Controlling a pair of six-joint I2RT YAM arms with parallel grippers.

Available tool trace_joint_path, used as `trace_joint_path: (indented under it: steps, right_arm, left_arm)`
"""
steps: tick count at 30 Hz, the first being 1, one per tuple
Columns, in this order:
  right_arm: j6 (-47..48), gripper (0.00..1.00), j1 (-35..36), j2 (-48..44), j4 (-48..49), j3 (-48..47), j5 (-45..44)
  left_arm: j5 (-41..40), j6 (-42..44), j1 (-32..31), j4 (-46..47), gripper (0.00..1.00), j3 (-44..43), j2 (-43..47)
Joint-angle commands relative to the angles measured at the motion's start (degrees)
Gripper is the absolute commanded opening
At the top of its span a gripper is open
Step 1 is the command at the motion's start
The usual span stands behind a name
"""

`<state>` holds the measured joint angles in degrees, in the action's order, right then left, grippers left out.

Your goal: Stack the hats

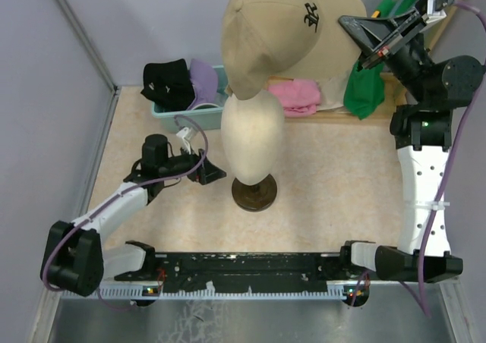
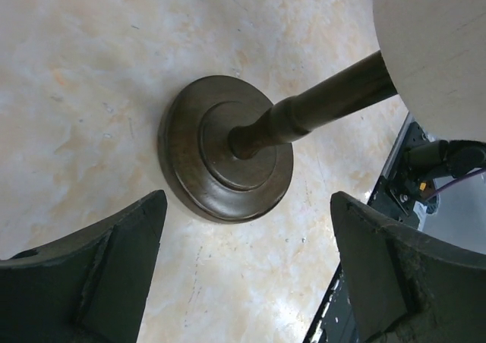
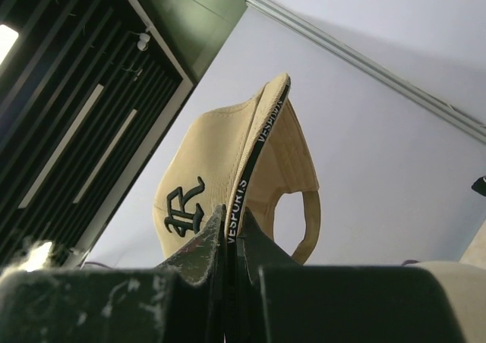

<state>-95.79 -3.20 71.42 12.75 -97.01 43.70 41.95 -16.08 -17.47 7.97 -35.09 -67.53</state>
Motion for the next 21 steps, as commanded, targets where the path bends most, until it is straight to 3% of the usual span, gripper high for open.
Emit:
trace_joint_path:
  steps: [1,5,9,16,21]
  right_arm:
    - [-0.5,0.0,-1.1,-2.9,3.5,-0.1,-0.1]
    - [-0.7,0.0,-1.9,-3.6,4.1,0.3,0.2]
    - [-1.7,0.0,-2.7,-4.8,6.3,2.2,0.1]
    - [-4.2,0.0,-5.2,-6.6,8.5,5.1,1.3]
    - [-5.2,0.0,-6.8,-6.9,8.8,5.2,2.4]
  left_arm:
    - [-4.4,-1.8,-2.9,5.3,0.92,-1.5,-4.6]
    - [-5.4,1.0,-6.9,9.9,0.78,-2.0,-6.9]
    - [-14.3,4.1,-10.8,16.5,0.86,1.6,-5.3]
    - [-15.8,2.2,-13.8,30.0,0.87,7.6,-11.2]
    - [-16.2,0.5,-16.8,33.3,0.86,7.6,-16.5]
